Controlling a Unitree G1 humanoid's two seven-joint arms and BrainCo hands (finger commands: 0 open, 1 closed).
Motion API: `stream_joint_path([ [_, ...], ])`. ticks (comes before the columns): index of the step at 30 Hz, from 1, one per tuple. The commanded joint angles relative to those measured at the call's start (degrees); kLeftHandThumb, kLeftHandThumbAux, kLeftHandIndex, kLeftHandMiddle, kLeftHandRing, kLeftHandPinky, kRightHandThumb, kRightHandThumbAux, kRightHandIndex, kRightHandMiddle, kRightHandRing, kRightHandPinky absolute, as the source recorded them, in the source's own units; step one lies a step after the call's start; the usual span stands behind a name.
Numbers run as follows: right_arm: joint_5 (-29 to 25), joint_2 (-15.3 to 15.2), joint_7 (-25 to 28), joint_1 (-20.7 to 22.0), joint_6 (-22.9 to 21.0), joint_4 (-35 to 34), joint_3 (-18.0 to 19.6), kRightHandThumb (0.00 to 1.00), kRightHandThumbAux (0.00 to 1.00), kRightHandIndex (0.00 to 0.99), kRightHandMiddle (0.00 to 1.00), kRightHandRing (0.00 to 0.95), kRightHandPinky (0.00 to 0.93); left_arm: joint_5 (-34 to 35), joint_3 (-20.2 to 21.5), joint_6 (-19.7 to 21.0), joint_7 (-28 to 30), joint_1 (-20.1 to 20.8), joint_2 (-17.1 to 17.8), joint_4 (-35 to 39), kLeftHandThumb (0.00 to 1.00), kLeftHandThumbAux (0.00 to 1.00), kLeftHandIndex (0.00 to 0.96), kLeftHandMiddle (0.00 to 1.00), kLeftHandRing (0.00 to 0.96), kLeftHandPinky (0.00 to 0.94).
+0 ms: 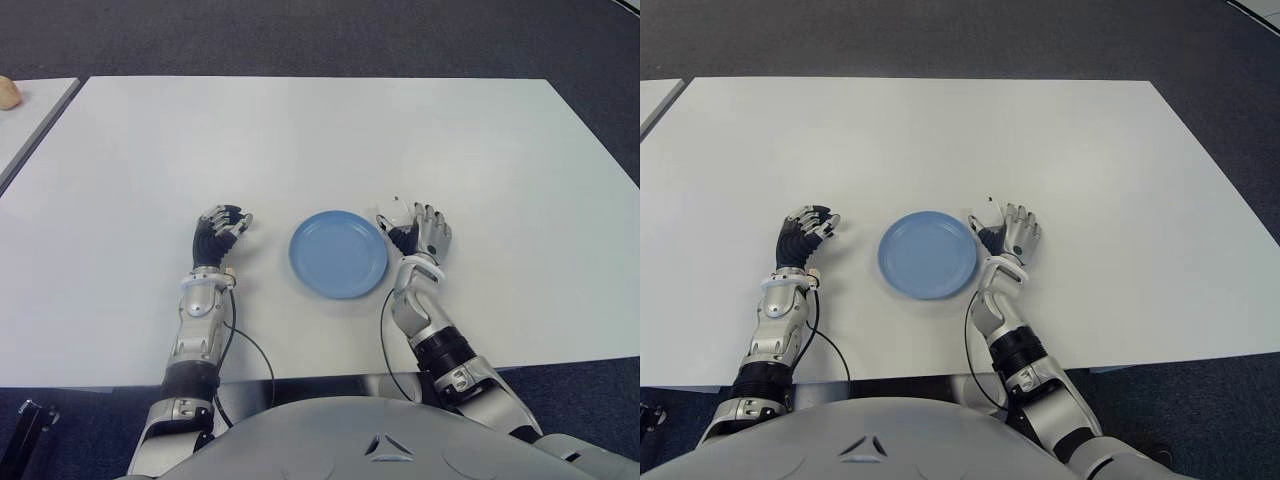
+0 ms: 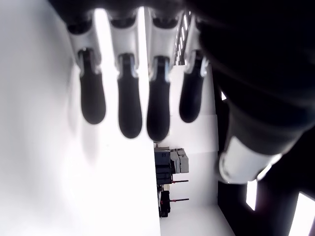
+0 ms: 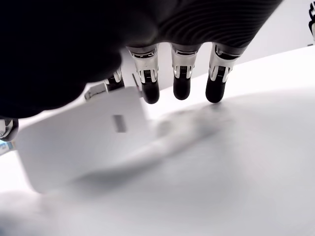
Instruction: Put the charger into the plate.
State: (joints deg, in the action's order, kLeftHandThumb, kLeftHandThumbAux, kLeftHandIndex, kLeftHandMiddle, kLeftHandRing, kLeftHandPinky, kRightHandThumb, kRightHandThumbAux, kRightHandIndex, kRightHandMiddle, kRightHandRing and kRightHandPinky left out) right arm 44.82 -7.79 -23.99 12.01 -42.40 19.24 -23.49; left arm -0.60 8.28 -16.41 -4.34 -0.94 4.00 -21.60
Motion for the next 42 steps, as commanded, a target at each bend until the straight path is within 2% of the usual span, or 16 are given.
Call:
stream_joint_path([
  [1, -0.46, -1.38, 1.29, -0.75, -0.41, 1.8, 1.35, 0.669, 0.205, 0.0, 0.0, 0.0, 0.0, 0.45, 0.54, -0.23, -0.19, 0.28, 0.25, -1.34, 0.707, 0.721, 0.427, 0.503, 0.505, 0.503],
  [8, -1.38, -2.36, 1.75, -0.84, -0.52, 3.08, 3.17, 0.741, 0.265, 0.0, 0.0, 0.0, 0.0, 1.07, 0.73, -0.81, 0.48, 0.28, 0.56, -1.41, 0.706, 0.721, 0.427, 0.507, 0.512, 0.504],
  [25, -0.98, -2.88, 1.52, -1.46, -1.42, 4.79, 5.07, 0.654, 0.215, 0.0, 0.0, 0.0, 0.0, 2.16, 1.16, -1.36, 1.42, 0.59, 1.53, -2.03, 0.706, 0.721, 0.428, 0.509, 0.513, 0.512],
  [42, -1.2, -2.86, 0.95, -1.25, -1.49, 6.07, 6.3, 0.703, 0.238, 0.0, 0.0, 0.0, 0.0, 1.91, 1.87, -1.43, 1.31, 0.92, 1.97, -2.62, 0.706, 0.721, 0.428, 0.509, 0.513, 0.501],
])
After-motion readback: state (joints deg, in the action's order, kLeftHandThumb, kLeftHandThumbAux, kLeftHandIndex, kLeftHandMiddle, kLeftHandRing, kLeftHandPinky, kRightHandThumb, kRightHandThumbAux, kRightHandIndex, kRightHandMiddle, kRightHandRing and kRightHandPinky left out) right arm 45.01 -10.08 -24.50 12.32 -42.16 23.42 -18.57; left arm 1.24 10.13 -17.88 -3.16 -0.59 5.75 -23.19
